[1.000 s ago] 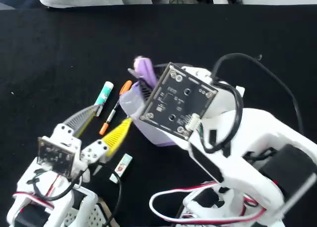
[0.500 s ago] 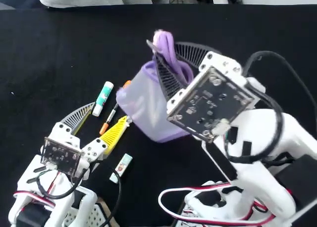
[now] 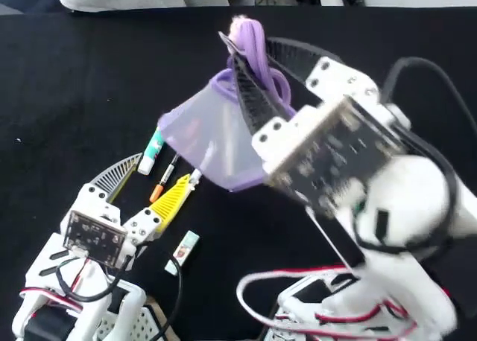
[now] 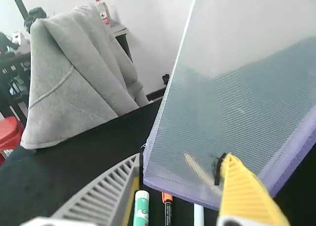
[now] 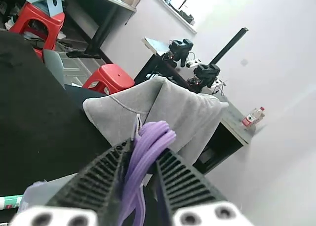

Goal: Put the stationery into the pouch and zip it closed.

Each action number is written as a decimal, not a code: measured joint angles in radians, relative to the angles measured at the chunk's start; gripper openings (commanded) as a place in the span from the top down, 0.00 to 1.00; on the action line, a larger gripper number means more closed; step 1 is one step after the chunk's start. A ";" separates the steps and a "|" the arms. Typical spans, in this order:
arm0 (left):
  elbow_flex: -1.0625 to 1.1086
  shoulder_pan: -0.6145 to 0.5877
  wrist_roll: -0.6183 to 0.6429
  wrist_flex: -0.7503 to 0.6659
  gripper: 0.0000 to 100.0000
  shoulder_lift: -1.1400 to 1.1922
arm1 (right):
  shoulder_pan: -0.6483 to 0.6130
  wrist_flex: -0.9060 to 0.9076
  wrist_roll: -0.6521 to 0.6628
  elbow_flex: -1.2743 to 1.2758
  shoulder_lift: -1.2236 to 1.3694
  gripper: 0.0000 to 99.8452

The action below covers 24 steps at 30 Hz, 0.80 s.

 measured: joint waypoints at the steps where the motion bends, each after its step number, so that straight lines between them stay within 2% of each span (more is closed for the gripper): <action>1: 0.000 0.000 -0.015 0.000 0.74 0.000 | 0.000 0.025 0.002 -0.021 0.000 0.99; 4: 0.000 -0.003 -0.048 0.000 0.74 0.000 | 0.000 0.057 0.002 -0.068 0.000 0.99; 12: 0.000 -0.115 -0.054 0.000 0.74 0.000 | 0.000 0.057 0.002 -0.077 -0.083 0.99; 24: 0.000 -0.121 -0.054 0.000 0.74 0.000 | -0.003 0.038 -0.006 -0.058 -0.132 0.99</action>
